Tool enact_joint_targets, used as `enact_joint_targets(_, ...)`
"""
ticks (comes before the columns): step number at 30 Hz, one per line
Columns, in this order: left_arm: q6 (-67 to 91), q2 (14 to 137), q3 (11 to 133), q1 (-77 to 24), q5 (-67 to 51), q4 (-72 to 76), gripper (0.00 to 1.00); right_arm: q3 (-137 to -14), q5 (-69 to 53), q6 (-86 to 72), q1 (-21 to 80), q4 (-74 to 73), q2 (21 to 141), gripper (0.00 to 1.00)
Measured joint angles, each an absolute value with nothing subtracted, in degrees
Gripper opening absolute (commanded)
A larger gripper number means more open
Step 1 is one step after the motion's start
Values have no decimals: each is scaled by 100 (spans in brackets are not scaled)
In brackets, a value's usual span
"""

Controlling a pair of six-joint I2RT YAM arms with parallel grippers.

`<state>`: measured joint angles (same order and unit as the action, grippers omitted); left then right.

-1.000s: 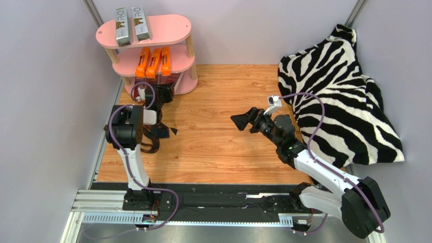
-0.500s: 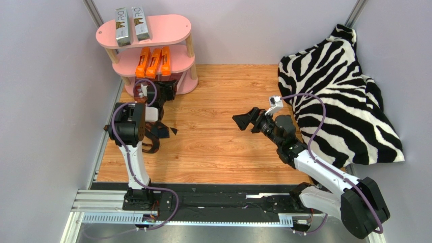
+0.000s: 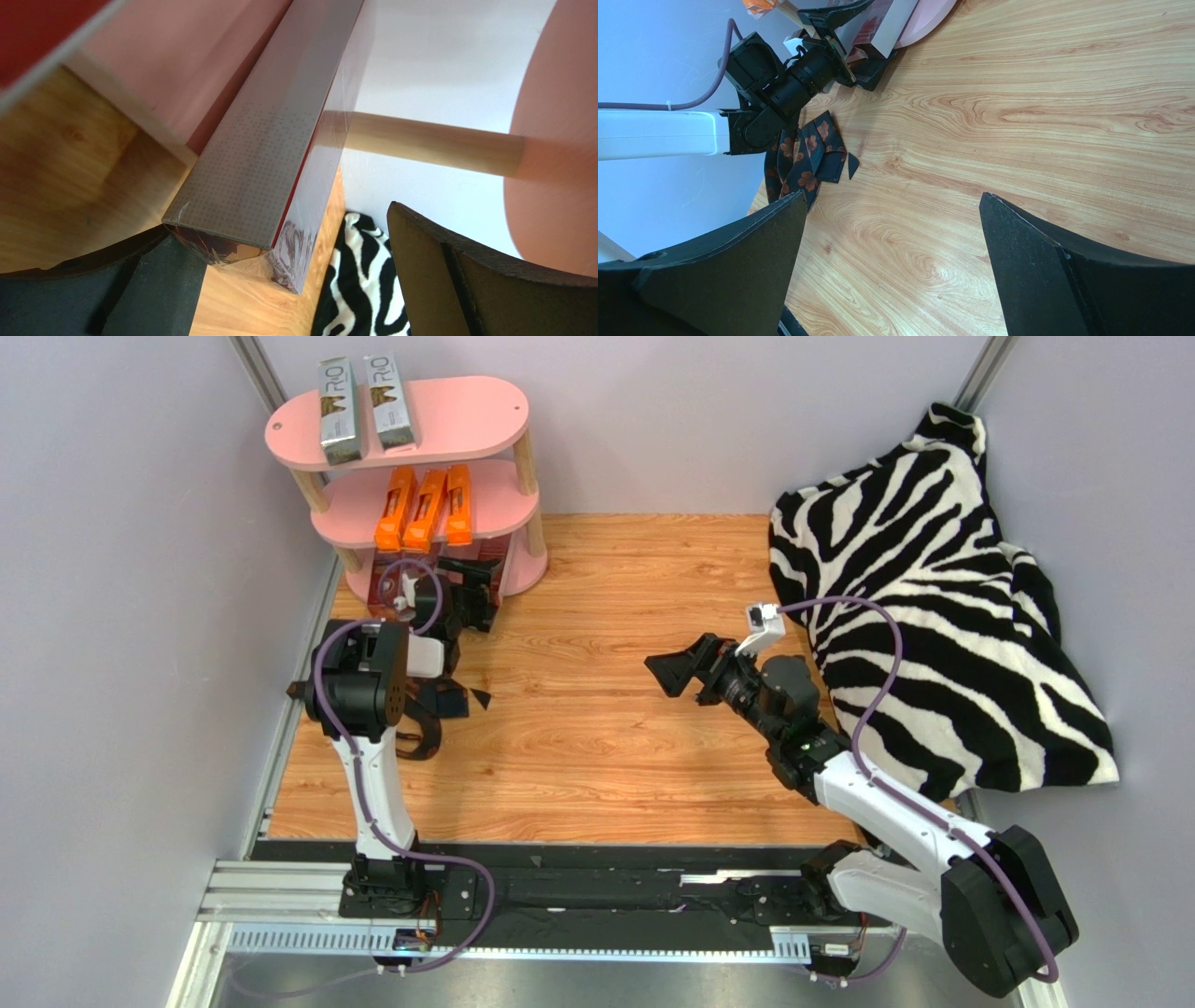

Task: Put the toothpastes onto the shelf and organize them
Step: Place the toothpaste on the shelf.

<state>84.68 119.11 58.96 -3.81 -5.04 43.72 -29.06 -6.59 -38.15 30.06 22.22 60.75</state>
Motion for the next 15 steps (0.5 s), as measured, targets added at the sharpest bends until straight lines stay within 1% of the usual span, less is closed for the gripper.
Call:
enact_joint_targets(8, 8136, 11887, 5841, -390, -569, 4252, 99, -2891, -687, -3861, 2991, 2320, 6082, 100)
enact_joint_targets(15, 7658, 11443, 5568, -451, -598, 4091, 99, -2891, -720, -3905, 2991, 2351, 6163, 100)
